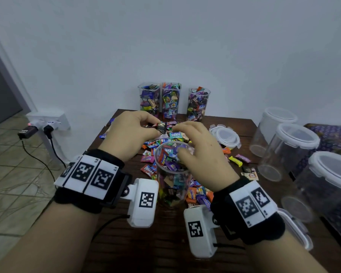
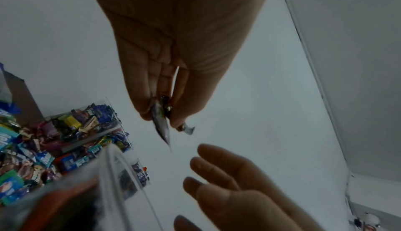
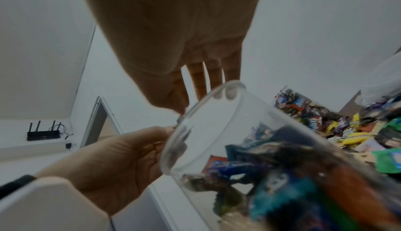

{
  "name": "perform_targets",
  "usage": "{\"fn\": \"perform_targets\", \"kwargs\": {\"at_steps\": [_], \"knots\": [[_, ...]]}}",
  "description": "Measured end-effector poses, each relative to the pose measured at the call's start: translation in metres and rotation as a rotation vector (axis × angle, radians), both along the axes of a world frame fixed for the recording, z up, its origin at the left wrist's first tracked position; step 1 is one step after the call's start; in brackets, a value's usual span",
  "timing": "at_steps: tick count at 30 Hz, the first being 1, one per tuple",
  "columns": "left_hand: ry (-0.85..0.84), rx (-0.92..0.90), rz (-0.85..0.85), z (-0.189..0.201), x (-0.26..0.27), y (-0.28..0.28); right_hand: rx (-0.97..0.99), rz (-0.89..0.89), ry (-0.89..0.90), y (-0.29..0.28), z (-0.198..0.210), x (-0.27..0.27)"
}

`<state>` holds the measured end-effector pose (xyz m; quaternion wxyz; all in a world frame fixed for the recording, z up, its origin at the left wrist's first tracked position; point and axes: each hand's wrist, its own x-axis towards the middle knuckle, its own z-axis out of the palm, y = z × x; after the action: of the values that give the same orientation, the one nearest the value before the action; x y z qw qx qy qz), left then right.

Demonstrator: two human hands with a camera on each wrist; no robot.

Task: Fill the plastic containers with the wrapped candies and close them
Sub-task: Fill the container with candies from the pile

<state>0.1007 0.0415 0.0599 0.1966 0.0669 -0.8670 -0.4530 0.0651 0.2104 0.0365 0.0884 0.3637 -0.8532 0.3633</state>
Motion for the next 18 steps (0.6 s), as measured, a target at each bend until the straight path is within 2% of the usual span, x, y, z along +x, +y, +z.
{"fn": "perform_targets", "kwargs": {"at_steps": [6, 11, 18], "knots": [[0.013, -0.005, -0.02, 0.003, 0.0, 0.004, 0.136, 0.044, -0.224, 0.016, -0.018, -0.004], [0.004, 0.005, -0.048, 0.002, 0.0, 0.013, 0.038, 0.06, -0.422, 0.019, -0.029, -0.005], [-0.051, -0.066, -0.105, -0.002, 0.004, 0.03, -0.067, 0.054, -0.509, 0.018, -0.034, -0.002]]}}
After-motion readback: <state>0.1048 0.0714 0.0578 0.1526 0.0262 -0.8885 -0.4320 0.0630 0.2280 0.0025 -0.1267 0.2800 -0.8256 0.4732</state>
